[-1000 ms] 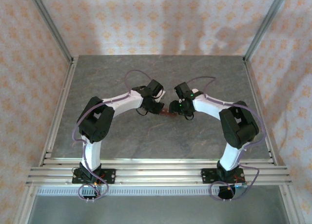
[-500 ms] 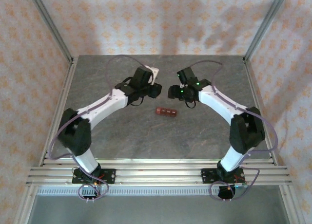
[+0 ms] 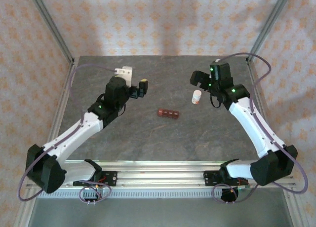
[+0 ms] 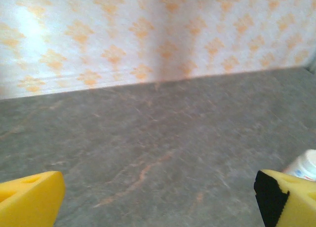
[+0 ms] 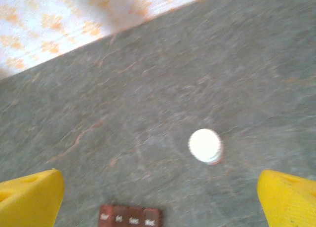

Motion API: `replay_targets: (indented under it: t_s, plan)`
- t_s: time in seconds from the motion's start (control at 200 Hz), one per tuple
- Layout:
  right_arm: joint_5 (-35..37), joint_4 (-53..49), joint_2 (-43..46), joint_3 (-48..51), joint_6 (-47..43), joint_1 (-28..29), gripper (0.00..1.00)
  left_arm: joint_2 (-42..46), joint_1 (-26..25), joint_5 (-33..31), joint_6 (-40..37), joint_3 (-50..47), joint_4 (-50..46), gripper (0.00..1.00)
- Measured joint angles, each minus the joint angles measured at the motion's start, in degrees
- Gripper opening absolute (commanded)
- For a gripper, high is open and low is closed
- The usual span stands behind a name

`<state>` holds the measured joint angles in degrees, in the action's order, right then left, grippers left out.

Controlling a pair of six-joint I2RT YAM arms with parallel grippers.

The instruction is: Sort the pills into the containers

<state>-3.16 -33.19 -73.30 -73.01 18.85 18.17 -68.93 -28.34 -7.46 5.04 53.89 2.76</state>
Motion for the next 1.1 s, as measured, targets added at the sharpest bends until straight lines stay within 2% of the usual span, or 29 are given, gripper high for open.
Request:
replay_targets:
  t_s: [0.115, 0.255, 0.42, 0.546, 0.821, 1.101]
  plan:
    - [6.4, 0.0, 2.1, 2.7, 0.2, -2.2, 1.0, 4.7, 0.2, -5.4, -2.8, -9.1, 8.3, 1.0]
    - [15.1, 1.4, 4.4, 9.5, 1.6, -5.0, 1.0, 6.5, 1.3, -9.7, -6.1, -15.5, 13.4, 1.0]
    - [25.6, 8.1, 8.9, 21.6, 3.6, -7.8, 1.0, 6.7, 2.6, -12.8, -11.0, -22.4, 20.0, 1.0]
    - [32.5, 12.8, 9.6, 26.6, 3.6, -8.7, 1.0, 6.1, 3.8, -14.2, -13.9, -26.0, 22.5, 1.0]
    - [39.4, 20.2, 5.5, 29.4, 3.6, -11.1, 1.0, 3.1, 7.2, -17.5, -15.7, -30.8, 28.0, 1.0]
    - [40.9, 31.5, -0.3, 38.4, 1.8, -11.2, 1.0, -3.4, 7.4, -20.3, -15.4, -34.1, 33.4, 1.0]
